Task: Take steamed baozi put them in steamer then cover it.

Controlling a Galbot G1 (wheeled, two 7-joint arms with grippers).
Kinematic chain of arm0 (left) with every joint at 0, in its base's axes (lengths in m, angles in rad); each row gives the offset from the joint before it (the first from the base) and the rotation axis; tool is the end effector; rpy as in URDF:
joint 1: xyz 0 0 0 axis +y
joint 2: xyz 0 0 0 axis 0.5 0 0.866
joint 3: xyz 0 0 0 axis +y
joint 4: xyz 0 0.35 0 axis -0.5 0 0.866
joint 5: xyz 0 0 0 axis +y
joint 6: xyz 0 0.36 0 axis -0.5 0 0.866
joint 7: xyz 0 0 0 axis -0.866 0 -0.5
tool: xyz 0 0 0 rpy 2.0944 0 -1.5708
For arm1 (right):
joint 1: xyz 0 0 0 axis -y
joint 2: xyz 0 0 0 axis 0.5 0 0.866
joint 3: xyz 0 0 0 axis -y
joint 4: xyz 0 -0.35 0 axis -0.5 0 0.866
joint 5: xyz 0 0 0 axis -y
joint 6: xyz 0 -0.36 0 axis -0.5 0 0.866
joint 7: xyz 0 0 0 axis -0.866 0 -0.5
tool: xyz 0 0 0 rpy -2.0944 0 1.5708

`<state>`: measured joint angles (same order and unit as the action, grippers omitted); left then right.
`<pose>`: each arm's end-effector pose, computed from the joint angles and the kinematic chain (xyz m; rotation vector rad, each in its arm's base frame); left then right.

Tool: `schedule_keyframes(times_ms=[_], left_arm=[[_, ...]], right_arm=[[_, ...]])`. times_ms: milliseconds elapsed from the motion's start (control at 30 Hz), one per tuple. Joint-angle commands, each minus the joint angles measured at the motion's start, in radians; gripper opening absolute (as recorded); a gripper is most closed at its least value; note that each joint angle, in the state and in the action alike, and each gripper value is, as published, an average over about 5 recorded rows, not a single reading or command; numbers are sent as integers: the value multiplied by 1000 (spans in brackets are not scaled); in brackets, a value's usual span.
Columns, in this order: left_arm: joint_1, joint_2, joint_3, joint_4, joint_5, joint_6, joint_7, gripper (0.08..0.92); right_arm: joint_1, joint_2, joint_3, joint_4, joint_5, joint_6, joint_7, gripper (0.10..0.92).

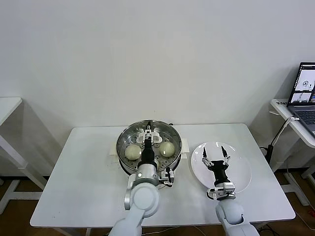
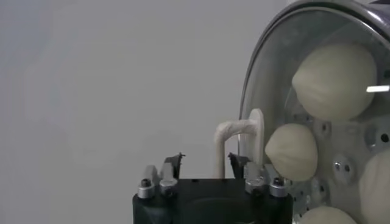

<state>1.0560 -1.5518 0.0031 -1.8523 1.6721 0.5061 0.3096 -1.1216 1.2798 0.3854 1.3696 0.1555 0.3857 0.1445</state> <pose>0.2967 -0.1691 -0.2559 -0.0420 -2.2497 -2.1817 0.3173 -0.0745 -0.4430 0.0351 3.0436 -0.1794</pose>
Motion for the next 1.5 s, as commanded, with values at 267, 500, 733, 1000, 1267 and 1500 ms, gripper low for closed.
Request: schedule_keyframes(times_ms=[267, 500, 733, 1000, 1267, 1500], left_arm=[[106, 172, -2, -288, -133, 9, 25, 823], [221, 344, -228, -466, -606, -43, -132, 823], [320, 350, -601, -355, -1360, -401, -525, 823], [413, 320, -744, -103, -1733, -636, -362, 823], [426, 291, -743, 15, -1772, -735, -257, 823], [416, 283, -732, 79, -1769, -762, -238, 823]], right_arm=[[-15, -11, 8, 33, 16, -22, 5, 823], [-61, -51, -2, 133, 102, -121, 42, 823], [-118, -76, 17, 210, 206, -173, 12, 823], [-150, -88, 21, 237, 226, -180, 4, 823], [-164, -87, 13, 251, 223, -190, 8, 823], [-175, -86, 17, 266, 210, -215, 17, 823]])
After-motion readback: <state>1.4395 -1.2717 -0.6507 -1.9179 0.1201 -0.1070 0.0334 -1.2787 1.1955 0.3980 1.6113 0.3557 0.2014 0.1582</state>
